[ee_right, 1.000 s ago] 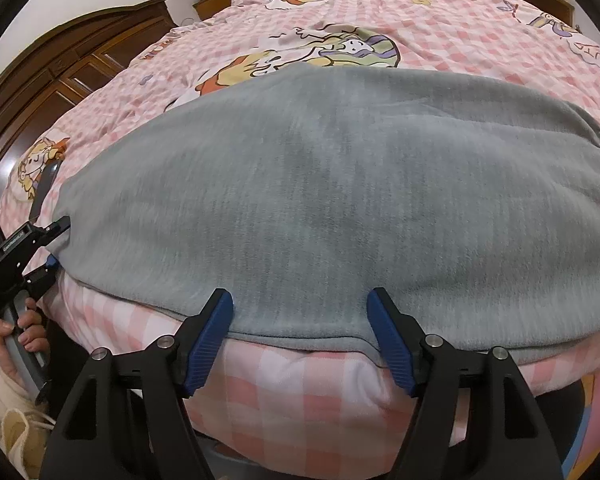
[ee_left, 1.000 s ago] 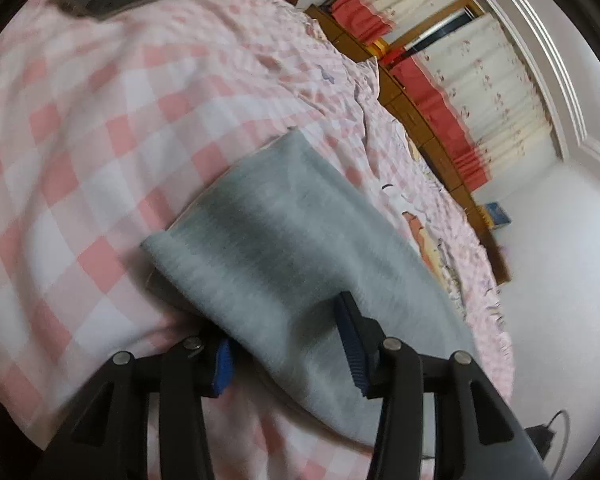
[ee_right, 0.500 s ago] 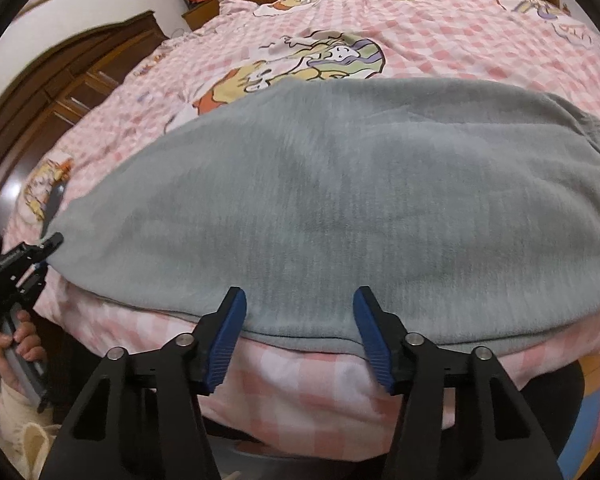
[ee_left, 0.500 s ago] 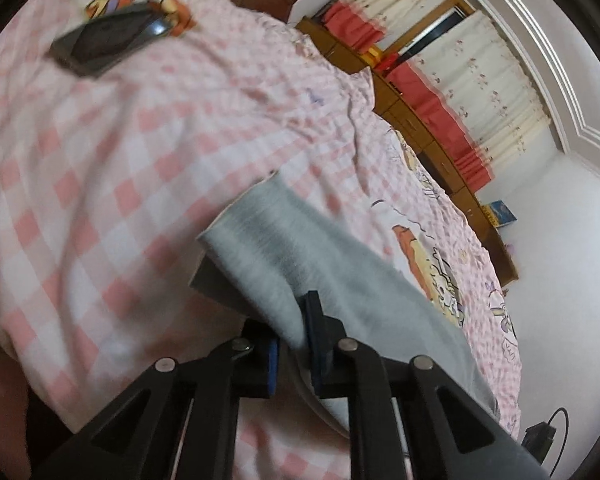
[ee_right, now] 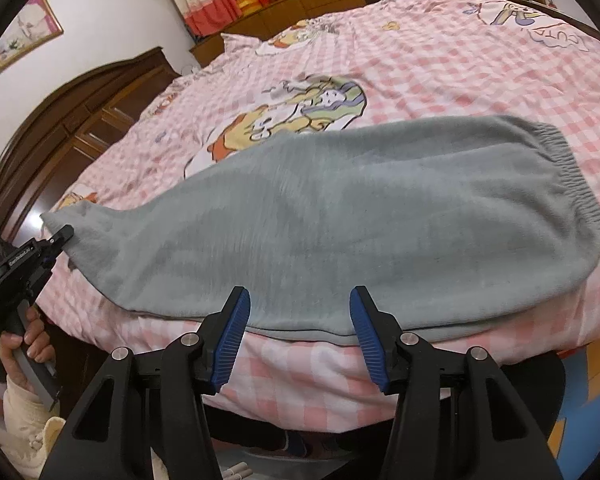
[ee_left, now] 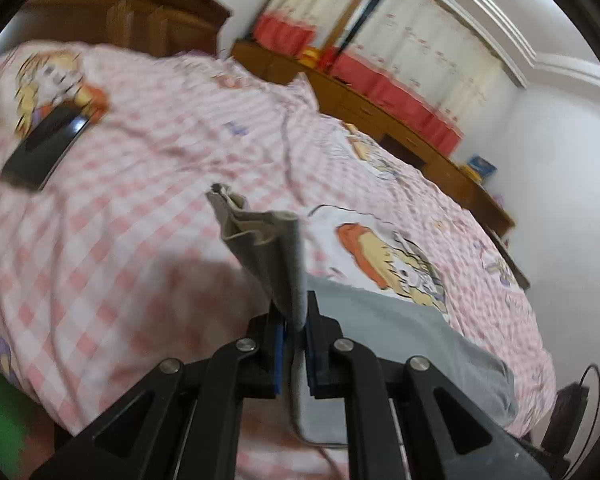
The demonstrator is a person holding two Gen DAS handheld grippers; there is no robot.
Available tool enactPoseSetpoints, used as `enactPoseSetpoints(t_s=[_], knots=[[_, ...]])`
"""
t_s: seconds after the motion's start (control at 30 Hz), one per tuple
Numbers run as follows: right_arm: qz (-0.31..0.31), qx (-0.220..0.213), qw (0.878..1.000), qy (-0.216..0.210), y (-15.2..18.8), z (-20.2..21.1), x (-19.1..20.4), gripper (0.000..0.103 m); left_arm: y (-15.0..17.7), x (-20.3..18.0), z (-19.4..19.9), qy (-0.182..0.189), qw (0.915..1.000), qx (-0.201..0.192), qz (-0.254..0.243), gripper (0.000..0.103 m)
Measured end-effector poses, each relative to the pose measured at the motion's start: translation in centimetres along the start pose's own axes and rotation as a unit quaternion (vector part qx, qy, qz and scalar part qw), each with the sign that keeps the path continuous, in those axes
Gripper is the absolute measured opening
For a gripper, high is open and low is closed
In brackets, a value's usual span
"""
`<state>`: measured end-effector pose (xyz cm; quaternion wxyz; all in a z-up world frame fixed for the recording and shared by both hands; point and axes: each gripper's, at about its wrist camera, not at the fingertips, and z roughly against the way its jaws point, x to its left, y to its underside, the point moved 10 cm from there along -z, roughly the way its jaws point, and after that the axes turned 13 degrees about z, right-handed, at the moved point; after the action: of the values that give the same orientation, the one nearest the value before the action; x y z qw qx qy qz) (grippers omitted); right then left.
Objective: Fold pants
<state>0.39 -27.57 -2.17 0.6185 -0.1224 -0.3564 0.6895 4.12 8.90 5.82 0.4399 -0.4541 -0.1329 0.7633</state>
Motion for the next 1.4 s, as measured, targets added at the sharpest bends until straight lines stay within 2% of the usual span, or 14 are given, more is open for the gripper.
enactPoseSetpoints(t_s=[0.2,0.43,0.5,0.7,0.8,0.83,0.9,1.0,1.1,1.23,1.4], knots=[[-0.015,-0.016,1.0,-0.006,0.3,1.0,-1.1,0.054,1.6,-5.5,-0.5,0.028,0.998,0.026,-0.05,0.007],[-0.037,-0.016,0.999,-0.013,0.9,0.7,-1.9,0.054,6.8,-11.2,-2.4,0.054,0.9892,0.072,-0.116,0.007],[-0.042,-0.011,0.999,-0.015,1.3,0.4,-2.0,0.054,8.8,-11.8,-3.6,0.053,0.9859,0.092,-0.13,0.007],[-0.045,0.001,0.999,-0.016,1.8,-0.4,-2.3,0.054,15.6,-10.7,-8.8,0.014,0.9719,0.178,-0.153,0.007],[-0.039,0.011,0.999,-0.021,1.5,-1.2,-2.2,0.054,16.6,-10.1,-9.0,0.009,0.97,0.189,-0.152,0.009],[-0.037,0.014,0.999,-0.021,1.4,-1.4,-2.1,0.054,16.8,-10.1,-8.9,0.011,0.9701,0.191,-0.149,0.012],[-0.03,0.024,0.999,-0.021,0.9,-2.0,-1.8,0.054,17.1,-10.2,-8.8,0.017,0.9682,0.201,-0.148,0.037],[-0.016,0.032,0.999,-0.022,0.0,-2.7,-1.1,0.054,17.0,-10.3,-8.0,0.018,0.9659,0.201,-0.163,0.054],[0.002,0.04,0.999,-0.033,-0.8,-3.4,-0.1,0.054,16.7,-9.9,-6.7,0.003,0.9631,0.191,-0.19,0.058],[0.025,0.048,0.997,-0.056,-2.2,-4.6,2.0,0.054,14.8,-8.6,-5.1,-0.016,0.9703,0.152,-0.188,0.065],[0.036,0.06,0.994,-0.089,-4.1,-6.3,4.4,0.054,12.6,-5.2,-3.6,-0.045,0.9783,0.124,-0.159,0.067]])
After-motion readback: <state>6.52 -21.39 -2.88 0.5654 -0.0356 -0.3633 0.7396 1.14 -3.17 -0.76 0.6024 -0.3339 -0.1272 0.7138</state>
